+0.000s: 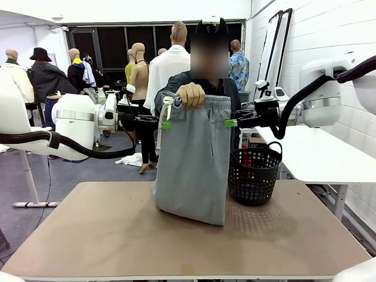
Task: Fold the training pants.
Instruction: Release the ends of the Training pants and then grab the overlapped ends.
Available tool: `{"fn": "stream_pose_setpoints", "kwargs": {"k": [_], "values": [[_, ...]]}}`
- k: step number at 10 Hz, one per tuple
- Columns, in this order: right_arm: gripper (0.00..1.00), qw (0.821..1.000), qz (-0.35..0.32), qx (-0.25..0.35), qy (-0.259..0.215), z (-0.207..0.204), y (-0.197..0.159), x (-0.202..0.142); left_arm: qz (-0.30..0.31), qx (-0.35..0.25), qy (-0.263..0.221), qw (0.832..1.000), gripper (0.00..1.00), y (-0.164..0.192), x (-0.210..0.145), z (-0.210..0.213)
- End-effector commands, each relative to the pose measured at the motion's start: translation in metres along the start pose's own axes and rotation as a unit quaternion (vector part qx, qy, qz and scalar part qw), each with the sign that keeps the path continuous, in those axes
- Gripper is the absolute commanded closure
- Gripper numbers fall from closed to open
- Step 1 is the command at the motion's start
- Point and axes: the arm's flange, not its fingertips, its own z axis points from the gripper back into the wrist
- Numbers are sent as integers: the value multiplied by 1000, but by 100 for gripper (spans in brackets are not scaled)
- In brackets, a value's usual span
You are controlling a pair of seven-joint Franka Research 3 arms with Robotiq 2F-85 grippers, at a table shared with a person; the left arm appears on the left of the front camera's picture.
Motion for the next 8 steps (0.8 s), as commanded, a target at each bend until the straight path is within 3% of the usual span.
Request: {"fn": "stream_pose_setpoints", "kwargs": {"k": [1, 8], "values": [[0, 1000, -11, -5, 0, 3, 9, -3, 11, 16, -8, 1000, 0, -10, 0, 11], [0, 1000, -21, -6, -17, 1, 14, -6, -21, 38, -1, 999, 0, 8, 3, 30]]}}
